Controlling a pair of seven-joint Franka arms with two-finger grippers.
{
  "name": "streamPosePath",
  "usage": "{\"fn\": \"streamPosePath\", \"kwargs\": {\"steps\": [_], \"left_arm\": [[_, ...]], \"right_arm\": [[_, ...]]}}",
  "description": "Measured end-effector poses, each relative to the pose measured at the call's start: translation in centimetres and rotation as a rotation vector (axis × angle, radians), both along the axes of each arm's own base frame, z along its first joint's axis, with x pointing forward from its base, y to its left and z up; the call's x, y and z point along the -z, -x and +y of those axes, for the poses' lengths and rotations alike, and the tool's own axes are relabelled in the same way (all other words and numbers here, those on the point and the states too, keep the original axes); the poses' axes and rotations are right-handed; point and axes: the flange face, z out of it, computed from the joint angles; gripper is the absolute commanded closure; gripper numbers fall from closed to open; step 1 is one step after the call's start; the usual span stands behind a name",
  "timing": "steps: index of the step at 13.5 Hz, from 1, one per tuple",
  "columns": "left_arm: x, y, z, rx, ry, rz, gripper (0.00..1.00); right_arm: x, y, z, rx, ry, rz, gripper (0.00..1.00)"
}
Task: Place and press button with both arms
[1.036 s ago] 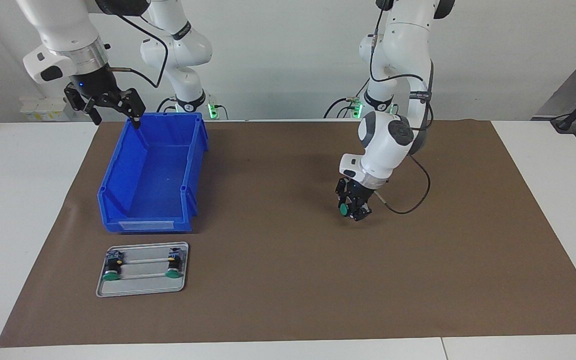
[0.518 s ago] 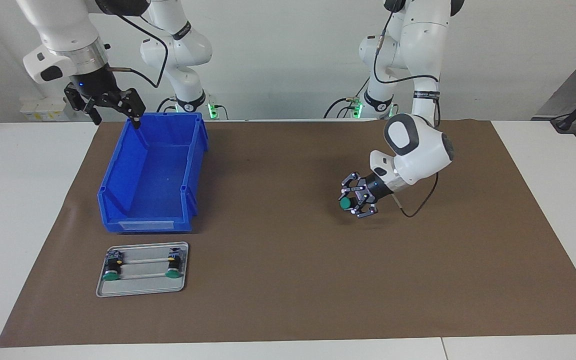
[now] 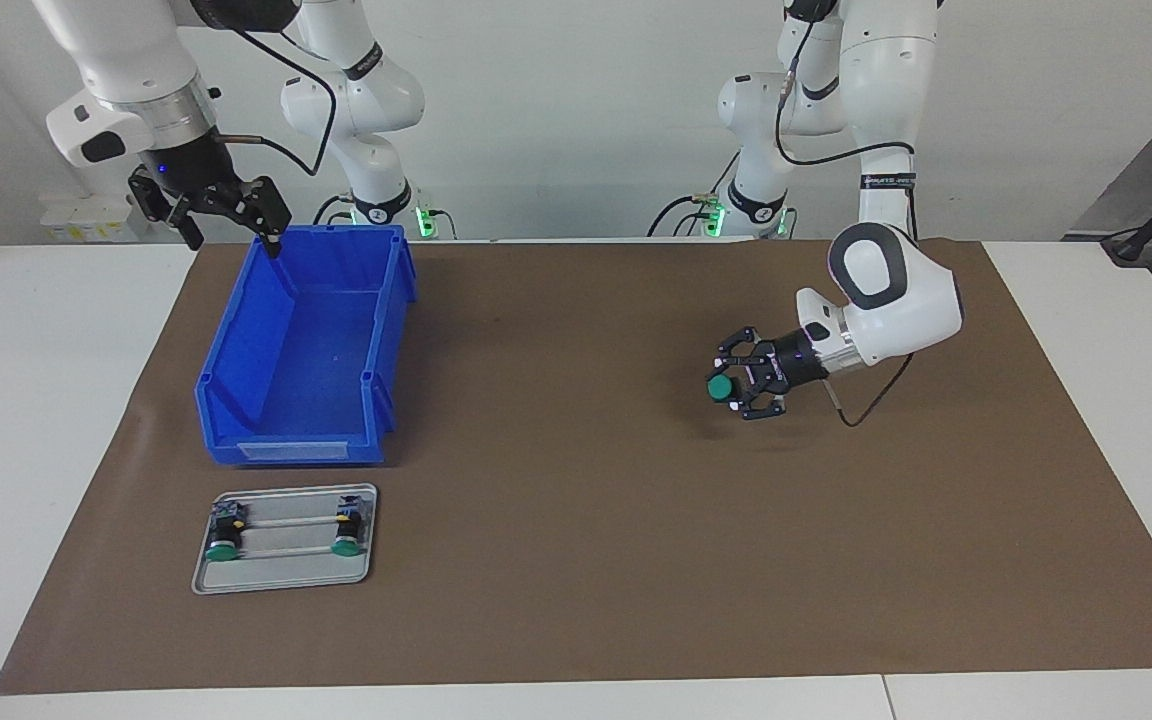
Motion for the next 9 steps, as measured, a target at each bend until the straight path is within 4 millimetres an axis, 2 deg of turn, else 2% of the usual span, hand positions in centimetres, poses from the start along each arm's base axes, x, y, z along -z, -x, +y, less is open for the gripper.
{"fn": "streamPosePath", "kwargs": {"steps": [5, 9], "left_arm": [[-0.5, 0.4, 2.5, -0.020, 0.073, 0.026, 0.89], [-0.4, 0.5, 2.4, -0.019, 0.076, 0.028, 0.89]], "right_arm": [[0.0, 0.0, 0.0, 0.000, 0.000, 0.000, 0.00], [0.0, 0.0, 0.0, 0.000, 0.000, 0.000, 0.00]]}}
